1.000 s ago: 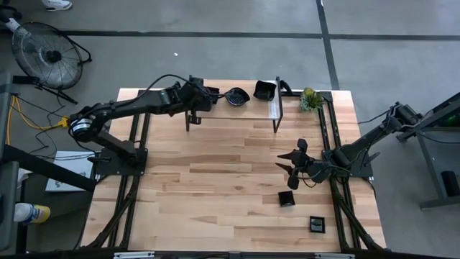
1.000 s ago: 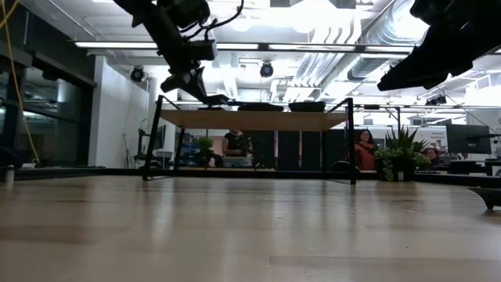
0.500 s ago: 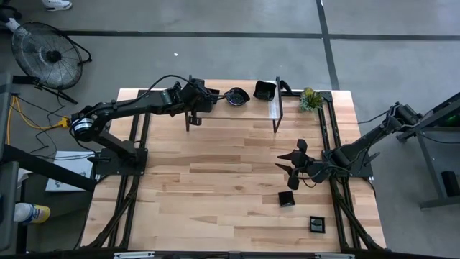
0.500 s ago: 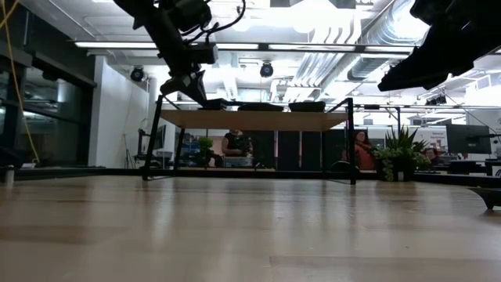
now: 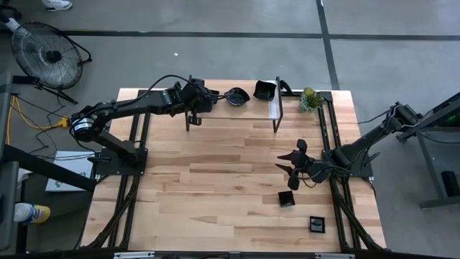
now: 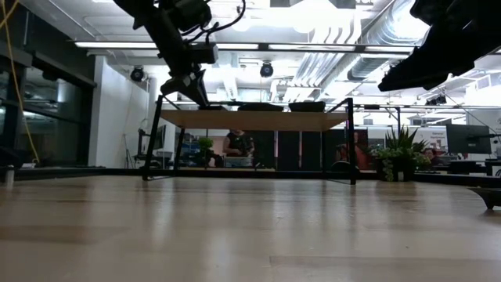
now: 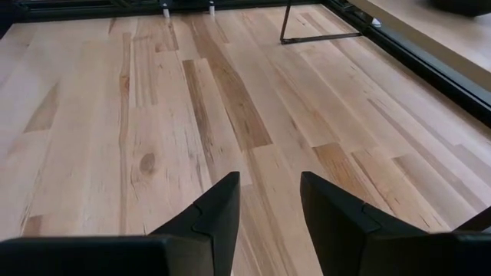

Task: Pick & Place Mini shaped plates
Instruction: Stack the square plate on top of the other square plates on the shelf

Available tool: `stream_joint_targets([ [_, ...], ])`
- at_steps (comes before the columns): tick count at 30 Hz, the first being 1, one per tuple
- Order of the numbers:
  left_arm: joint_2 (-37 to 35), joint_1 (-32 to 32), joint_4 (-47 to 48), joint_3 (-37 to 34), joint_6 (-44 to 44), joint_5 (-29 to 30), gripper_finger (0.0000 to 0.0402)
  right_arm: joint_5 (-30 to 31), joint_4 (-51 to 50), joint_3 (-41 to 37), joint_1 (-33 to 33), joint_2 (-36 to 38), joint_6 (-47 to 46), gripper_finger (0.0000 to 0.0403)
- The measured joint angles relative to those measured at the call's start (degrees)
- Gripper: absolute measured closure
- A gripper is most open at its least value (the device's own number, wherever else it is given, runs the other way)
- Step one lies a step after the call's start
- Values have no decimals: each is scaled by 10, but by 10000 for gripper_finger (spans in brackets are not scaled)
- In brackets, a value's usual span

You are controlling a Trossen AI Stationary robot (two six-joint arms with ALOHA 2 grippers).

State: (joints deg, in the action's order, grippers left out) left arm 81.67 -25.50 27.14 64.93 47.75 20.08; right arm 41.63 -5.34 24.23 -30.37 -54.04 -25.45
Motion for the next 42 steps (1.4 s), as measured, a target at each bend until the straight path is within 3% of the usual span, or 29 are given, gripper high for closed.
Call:
stream_joint_targets([
  [6,0,0,0,0,0,0,317,0,0,0,0,0,0,269],
  [19,-37,18,22,0,-10,-4,314,0,-2,0,0,0,0,269],
  [23,-50,46,43,0,-38,-39,314,0,-3,0,0,0,0,269],
  [32,-62,187,101,0,-116,-93,314,0,-4,0,0,0,0,269],
  [38,-90,311,115,0,-171,-66,314,0,-2,0,0,0,-2,269],
  [42,-100,387,112,-3,-182,-4,314,-3,4,0,0,0,-13,269],
])
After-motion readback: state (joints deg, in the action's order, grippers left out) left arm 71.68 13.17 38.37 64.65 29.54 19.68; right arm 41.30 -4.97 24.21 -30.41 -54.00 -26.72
